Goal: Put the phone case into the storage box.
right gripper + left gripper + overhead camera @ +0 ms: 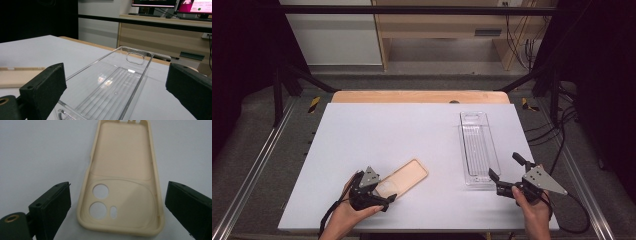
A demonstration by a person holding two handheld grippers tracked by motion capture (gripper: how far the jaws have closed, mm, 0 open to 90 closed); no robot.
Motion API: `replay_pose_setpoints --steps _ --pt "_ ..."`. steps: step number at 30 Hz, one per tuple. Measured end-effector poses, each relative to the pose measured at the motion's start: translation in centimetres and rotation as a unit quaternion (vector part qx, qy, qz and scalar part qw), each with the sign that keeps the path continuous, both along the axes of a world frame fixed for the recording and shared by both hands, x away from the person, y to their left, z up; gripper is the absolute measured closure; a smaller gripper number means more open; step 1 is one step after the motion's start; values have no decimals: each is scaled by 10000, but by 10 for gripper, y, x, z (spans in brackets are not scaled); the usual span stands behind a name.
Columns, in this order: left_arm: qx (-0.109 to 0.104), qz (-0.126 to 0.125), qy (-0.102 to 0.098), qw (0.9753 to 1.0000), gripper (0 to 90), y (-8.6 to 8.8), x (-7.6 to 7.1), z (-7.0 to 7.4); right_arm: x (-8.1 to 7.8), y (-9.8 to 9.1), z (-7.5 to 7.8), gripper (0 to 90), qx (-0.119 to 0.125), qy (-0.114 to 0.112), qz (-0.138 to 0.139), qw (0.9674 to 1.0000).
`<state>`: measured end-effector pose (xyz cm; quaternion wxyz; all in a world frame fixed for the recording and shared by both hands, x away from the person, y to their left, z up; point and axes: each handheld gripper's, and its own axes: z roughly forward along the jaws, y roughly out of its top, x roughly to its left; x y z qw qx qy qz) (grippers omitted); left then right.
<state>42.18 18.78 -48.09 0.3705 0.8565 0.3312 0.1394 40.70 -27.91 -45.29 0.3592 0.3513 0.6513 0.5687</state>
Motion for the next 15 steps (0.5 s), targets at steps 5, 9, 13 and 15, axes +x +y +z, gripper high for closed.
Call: replay_pose_setpoints --steps 5,9,13,15 --pt "155 -47 85 9998 52 -2 3 -2 0 2 -1 30 -79 16 50 10000" --pt "225 -53 140 9996 49 -2 3 -6 1 1 -1 30 -39 30 76 10000" --pt "245 -88 107 9996 35 -3 3 -7 0 3 -1 30 -81 39 90 9999" --pt "234 -122 98 9996 30 -4 5 -7 0 4 -1 30 -99 36 88 9999"
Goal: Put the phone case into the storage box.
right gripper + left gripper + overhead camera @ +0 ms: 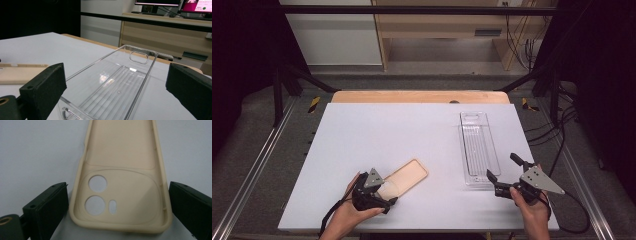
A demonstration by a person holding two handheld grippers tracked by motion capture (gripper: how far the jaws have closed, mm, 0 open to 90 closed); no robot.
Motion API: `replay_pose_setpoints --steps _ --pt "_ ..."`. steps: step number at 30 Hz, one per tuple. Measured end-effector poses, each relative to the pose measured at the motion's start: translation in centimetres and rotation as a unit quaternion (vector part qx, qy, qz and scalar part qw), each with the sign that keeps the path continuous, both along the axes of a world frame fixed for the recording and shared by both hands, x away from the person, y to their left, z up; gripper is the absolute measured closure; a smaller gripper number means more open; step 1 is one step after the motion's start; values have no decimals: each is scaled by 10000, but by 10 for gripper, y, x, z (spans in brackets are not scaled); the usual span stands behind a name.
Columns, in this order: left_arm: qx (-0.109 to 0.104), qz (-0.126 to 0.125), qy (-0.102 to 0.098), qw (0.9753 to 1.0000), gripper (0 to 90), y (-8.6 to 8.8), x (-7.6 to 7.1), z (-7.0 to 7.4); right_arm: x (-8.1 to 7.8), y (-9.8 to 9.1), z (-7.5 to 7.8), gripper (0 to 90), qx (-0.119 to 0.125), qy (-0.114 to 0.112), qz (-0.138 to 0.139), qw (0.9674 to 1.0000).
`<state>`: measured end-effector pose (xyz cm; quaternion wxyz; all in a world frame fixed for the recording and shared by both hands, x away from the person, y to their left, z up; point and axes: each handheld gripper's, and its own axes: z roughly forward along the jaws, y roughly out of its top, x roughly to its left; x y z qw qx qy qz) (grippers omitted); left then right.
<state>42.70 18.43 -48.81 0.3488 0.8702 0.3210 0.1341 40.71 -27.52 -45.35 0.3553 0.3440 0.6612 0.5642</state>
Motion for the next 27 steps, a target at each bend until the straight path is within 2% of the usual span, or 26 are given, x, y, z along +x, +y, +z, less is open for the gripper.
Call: replay_pose_setpoints --steps 4,6,14,15,17,20,21,23,24,25,26,27 --pt "5 -20 2 10000 35 0 0 0 1 1 -2 31 -29 47 23 10000" --pt "-3 -61 -5 10000 70 0 -1 1 2 1 -2 31 -18 45 37 10000" --pt "103 -73 29 9999 109 -2 0 4 1 1 0 31 4 28 27 10000" --pt "189 -93 -29 9998 113 -3 -1 6 1 2 2 33 0 6 53 10000" --pt "231 -104 -62 9997 116 -4 -2 8 1 4 6 33 2 -31 88 10000" --pt "217 -131 -116 9996 119 -3 -3 12 -1 7 14 33 -67 -89 121 9999" --pt "217 -158 -150 9995 121 -2 -2 14 -3 11 24 34 -198 -198 221 9994" --pt "279 -258 -222 9990 123 -1 0 20 -4 17 35 34 -349 -223 347 9985" --pt "279 -258 -222 9990 123 -1 0 20 -5 21 39 34 -415 -233 422 9980" --pt "369 -344 -266 9984 124 -1 4 25 -4 26 43 36 -506 -228 506 9972" --pt "369 -344 -266 9984 125 -1 4 25 -4 26 43 36 -506 -228 506 9972" --pt "461 -430 -313 9975 125 -2 6 31 -2 37 50 37 -817 -206 666 9942"
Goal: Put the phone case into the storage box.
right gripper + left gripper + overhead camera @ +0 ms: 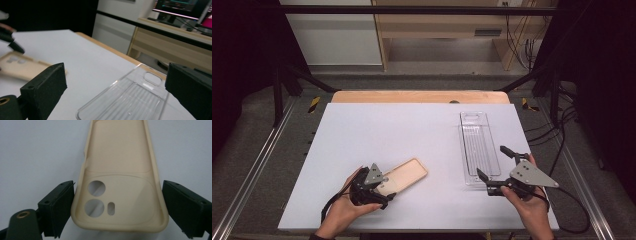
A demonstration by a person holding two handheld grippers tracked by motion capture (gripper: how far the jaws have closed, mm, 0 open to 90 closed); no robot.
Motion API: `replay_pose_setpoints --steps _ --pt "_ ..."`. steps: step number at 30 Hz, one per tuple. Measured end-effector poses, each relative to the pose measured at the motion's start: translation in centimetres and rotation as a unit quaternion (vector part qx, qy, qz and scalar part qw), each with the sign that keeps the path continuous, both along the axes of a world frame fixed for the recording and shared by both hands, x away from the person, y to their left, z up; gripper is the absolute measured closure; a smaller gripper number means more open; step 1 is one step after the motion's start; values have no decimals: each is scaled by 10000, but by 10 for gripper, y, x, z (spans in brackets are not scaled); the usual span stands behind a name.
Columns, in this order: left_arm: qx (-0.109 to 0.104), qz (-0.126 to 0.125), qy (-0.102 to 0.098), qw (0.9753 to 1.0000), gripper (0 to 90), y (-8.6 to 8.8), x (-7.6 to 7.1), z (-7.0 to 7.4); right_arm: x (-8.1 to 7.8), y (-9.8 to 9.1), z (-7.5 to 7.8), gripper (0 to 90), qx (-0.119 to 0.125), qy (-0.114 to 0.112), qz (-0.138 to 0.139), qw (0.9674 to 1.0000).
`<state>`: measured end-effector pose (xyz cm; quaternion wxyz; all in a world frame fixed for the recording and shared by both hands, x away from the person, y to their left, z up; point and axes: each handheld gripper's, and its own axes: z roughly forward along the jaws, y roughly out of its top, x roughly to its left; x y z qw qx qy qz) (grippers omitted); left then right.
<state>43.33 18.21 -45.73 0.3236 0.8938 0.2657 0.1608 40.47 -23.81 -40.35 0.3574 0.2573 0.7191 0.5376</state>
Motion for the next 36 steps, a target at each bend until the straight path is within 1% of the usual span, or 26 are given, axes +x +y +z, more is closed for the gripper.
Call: replay_pose_setpoints --steps 1,2,3,6,8,10,12,14,15,16,17,18,19,20,21,22,23,24,25,29,30,31,32,34,35,36 --pt "0 0 0 10000 125 0 0 0 1 4 2 38 -119 4 66 9999" --pt "12 -32 -23 10000 125 -1 1 4 1 4 2 38 -119 4 66 9999" --pt "124 -142 -85 9998 125 -2 3 10 3 19 11 41 -490 55 324 9983" --pt "287 -278 -91 9992 126 -6 4 14 7 34 17 41 -796 126 559 9952" --pt "328 -295 -107 9990 126 -7 5 16 7 37 18 41 -844 144 617 9944" --pt "348 -304 -165 9988 126 -8 4 20 9 47 20 41 -950 225 800 9920" --pt "280 -330 -204 9989 127 -7 4 27 11 58 18 41 -1012 313 1001 9893" --pt "235 -350 -200 9989 127 -7 5 29 11 61 17 41 -1043 340 1061 9883" --pt "221 -363 -198 9989 127 -7 5 32 12 63 16 41 -1092 375 1110 9871" --pt "227 -391 -214 9988 128 -6 5 35 12 69 16 41 -1194 429 1240 9841" --pt "237 -397 -226 9987 128 -6 5 37 12 69 16 41 -1194 429 1240 9841" --pt "270 -414 -262 9984 127 -6 6 40 13 71 16 42 -1256 420 1300 9826" --pt "287 -418 -281 9983 127 -5 6 43 12 74 17 45 -1335 439 1355 9808" --pt "327 -443 -319 9980 127 -5 7 47 13 80 18 50 -1493 486 1489 9763" --pt "327 -443 -319 9980 127 -5 7 47 13 80 18 50 -1493 486 1489 9763" --pt "363 -472 -350 9976 127 -5 7 50 14 87 19 62 -1667 544 1600 9714" --pt "363 -472 -350 9976 127 -5 7 50 15 90 18 66 -1747 544 1642 9693" --pt "386 -500 -358 9974 127 -5 7 51 15 90 18 66 -1747 544 1642 9693" --pt "392 -515 -374 9972 127 -6 7 54 16 96 18 69 -1855 592 1714 9658" --pt "454 -606 -383 9964 127 -9 5 59 18 108 17 95 -2072 671 1866 9580" --pt "491 -639 -397 9960 127 -10 5 60 19 110 17 105 -2161 671 1923 9549" --pt "520 -672 -395 9956 127 -12 4 62 19 110 17 105 -2161 671 1923 9549" --pt "557 -710 -390 9952 126 -15 4 64 20 116 17 116 -2312 691 2000 9496" --pt "613 -737 -390 9946 126 -17 4 66 21 121 17 134 -2438 696 2076 9448" --pt "613 -737 -390 9946 126 -17 4 66 21 124 17 143 -2481 710 2104 9429" --pt "629 -762 -394 9943 126 -18 4 66 21 124 17 143 -2481 710 2104 9429"
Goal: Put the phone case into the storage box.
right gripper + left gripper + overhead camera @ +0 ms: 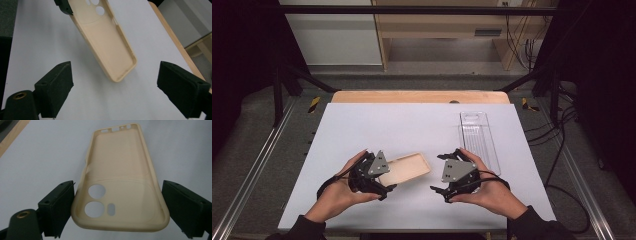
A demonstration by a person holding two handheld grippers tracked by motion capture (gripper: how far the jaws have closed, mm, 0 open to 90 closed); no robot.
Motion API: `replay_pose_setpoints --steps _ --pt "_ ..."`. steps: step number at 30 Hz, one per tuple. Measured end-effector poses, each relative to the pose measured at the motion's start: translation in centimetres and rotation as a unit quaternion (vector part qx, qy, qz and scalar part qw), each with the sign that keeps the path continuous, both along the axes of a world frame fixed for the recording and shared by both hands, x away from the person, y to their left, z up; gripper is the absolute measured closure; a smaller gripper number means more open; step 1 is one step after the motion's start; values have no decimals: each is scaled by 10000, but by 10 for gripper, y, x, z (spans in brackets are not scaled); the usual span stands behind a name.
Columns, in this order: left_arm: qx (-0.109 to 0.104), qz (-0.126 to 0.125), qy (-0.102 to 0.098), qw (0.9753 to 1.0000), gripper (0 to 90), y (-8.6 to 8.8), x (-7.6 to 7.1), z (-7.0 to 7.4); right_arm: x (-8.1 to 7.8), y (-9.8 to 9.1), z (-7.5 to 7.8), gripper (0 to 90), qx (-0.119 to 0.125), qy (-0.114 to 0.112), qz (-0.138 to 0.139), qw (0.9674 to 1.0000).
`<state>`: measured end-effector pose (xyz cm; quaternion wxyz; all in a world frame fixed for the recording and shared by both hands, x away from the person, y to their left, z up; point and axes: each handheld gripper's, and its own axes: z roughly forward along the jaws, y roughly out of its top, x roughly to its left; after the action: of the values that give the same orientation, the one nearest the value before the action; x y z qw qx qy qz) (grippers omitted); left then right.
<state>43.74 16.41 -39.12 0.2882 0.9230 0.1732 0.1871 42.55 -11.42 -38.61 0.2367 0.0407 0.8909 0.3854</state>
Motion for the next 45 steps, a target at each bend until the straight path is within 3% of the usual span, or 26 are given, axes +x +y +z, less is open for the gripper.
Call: replay_pose_setpoints --steps 3,8,9,17,22,45 --pt "121 -61 39 9999 126 -4 1 3 0 11 1 193 -167 16 169 9997" --pt "137 -119 65 9998 126 -8 1 6 -1 21 -1 283 -281 12 346 9990" --pt "170 -164 67 9997 126 -10 0 8 -1 26 -3 336 -372 37 405 9985" --pt "294 -260 101 9992 126 -15 -2 14 -1 39 -9 481 -514 64 651 9965" --pt "238 -332 116 9991 125 -18 -3 16 -2 45 -12 559 -634 53 786 9949" --pt "225 -557 161 9981 124 -29 -9 24 -7 61 -18 772 -962 -51 1191 9882"
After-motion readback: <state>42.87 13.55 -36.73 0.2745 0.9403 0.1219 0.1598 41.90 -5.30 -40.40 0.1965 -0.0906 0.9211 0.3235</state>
